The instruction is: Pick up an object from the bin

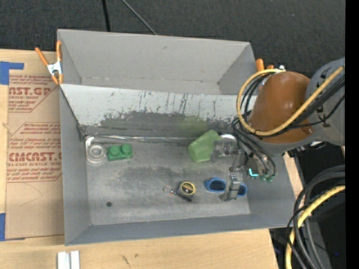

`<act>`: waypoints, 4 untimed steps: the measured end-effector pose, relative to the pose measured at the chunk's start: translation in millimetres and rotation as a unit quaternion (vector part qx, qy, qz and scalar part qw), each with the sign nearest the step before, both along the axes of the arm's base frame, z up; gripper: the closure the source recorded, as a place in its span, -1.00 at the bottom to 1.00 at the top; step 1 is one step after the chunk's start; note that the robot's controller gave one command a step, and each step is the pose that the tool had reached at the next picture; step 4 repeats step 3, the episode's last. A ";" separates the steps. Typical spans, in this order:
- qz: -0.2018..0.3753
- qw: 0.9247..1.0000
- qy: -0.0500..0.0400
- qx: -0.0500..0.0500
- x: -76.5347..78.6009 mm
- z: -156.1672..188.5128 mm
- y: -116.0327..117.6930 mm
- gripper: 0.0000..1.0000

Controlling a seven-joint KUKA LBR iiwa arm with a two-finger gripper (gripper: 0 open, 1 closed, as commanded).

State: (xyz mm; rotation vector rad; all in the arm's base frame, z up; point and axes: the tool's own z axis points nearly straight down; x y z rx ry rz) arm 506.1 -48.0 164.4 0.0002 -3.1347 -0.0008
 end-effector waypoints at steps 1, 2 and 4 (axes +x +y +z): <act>-0.055 0.999 0.001 0.000 14.6 -90.0 -24.6 -1.00; -0.054 0.999 -0.003 0.000 16.9 -85.7 -24.1 1.00; -0.042 0.999 -0.008 -0.001 9.6 90.0 -34.4 1.00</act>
Offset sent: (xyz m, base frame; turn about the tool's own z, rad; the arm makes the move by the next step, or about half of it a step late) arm 0.0169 -0.0250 -0.0851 0.1093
